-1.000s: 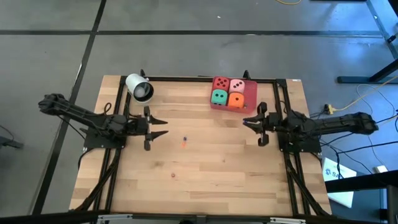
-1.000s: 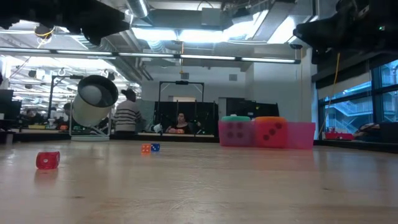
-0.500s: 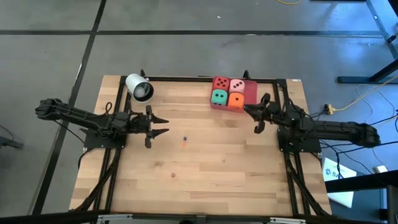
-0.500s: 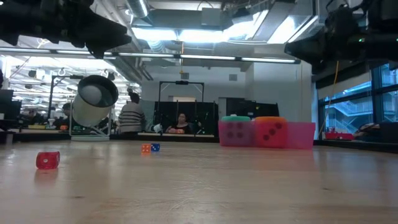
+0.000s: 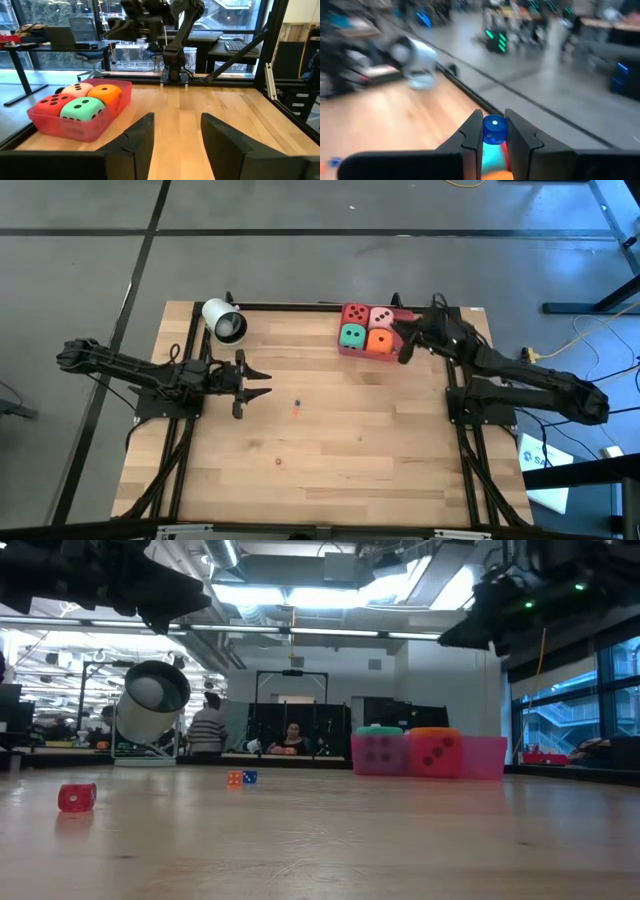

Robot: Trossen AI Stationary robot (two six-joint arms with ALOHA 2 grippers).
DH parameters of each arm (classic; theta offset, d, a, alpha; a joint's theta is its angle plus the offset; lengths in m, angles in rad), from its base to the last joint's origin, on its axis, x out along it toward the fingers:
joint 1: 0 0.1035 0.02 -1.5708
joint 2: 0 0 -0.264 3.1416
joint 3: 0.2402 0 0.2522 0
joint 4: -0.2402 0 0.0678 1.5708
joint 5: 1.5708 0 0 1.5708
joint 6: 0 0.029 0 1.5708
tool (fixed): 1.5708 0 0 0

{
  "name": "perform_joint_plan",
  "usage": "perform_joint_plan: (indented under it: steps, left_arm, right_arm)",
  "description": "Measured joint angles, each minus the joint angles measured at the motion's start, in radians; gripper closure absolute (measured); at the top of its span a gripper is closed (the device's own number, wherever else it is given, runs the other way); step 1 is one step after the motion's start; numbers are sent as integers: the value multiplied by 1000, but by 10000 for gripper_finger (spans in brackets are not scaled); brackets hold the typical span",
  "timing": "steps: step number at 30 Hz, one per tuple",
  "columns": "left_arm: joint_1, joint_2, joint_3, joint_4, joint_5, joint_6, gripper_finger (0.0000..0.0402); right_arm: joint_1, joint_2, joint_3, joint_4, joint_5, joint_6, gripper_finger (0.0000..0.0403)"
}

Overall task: Pick & Place Dice
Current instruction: Put the bottom small blue dice into the red bin

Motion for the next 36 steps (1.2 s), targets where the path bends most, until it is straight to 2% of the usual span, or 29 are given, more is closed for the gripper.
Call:
perform_joint_plan:
  steps: [4, 11, 16, 20, 23, 29, 36]
  left_arm:
    - [0, 0, 0, -7, 5, -3, 250]
    - [0, 0, 0, -13, 7, 0, 254]
    - [0, 0, 0, -16, 7, 0, 251]
    - [0, 0, 0, -29, 7, 0, 254]
    - [0, 0, 0, -34, 6, 0, 256]
    - [0, 1, 0, -36, 6, 0, 257]
    - [0, 1, 0, -40, 6, 0, 258]
  right_arm:
    - [-58, 107, 135, -235, 56, 27, 348]
    - [-110, 314, 329, -483, 21, 46, 348]
    - [-128, 457, 495, -721, 15, -11, 348]
    - [-153, 568, 632, -896, 105, -33, 348]
    - [-175, 641, 705, -992, 115, -60, 348]
    - [-218, 764, 765, -1116, 118, -109, 348]
    - [-245, 862, 769, -1180, 117, -158, 348]
